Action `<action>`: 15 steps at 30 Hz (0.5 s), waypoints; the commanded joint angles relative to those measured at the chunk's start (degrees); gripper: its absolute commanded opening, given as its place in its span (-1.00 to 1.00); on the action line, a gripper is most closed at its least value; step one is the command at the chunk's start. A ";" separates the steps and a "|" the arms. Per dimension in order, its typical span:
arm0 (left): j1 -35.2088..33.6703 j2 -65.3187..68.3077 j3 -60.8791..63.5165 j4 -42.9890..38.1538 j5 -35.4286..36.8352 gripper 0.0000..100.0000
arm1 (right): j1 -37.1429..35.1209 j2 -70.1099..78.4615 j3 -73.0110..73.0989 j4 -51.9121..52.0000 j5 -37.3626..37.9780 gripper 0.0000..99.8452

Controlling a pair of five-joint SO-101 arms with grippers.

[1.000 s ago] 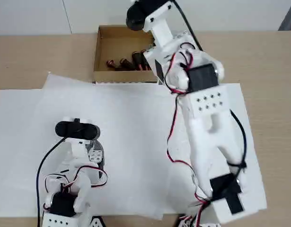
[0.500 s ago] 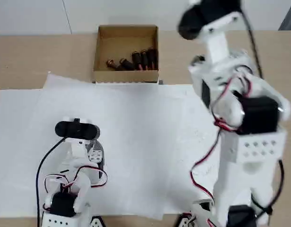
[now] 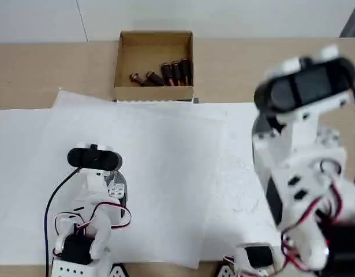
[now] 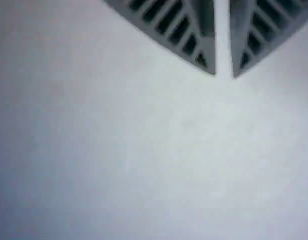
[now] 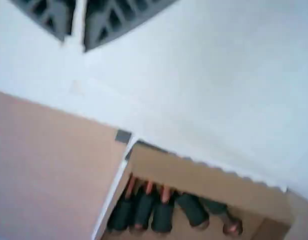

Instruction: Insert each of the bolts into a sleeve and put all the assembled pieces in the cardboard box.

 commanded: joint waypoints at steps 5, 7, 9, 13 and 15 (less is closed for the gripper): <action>0.09 -0.70 -0.22 -0.18 0.09 -0.99 | 2.07 -14.99 24.09 -6.90 -2.55 -0.99; 0.09 -0.70 -0.22 -0.18 0.09 -0.99 | 2.86 -19.21 32.62 -10.42 -2.73 -0.99; 0.09 -0.70 -0.22 -0.18 0.09 -0.99 | 2.86 -23.43 40.97 -13.58 -2.81 -0.99; 0.09 -0.70 -0.22 -0.18 0.09 -0.99 | 2.51 -31.78 55.30 -19.74 -2.90 -0.99; 0.09 -0.70 -0.22 -0.18 0.09 -0.99 | 2.42 -35.56 61.80 -21.67 -2.90 -0.99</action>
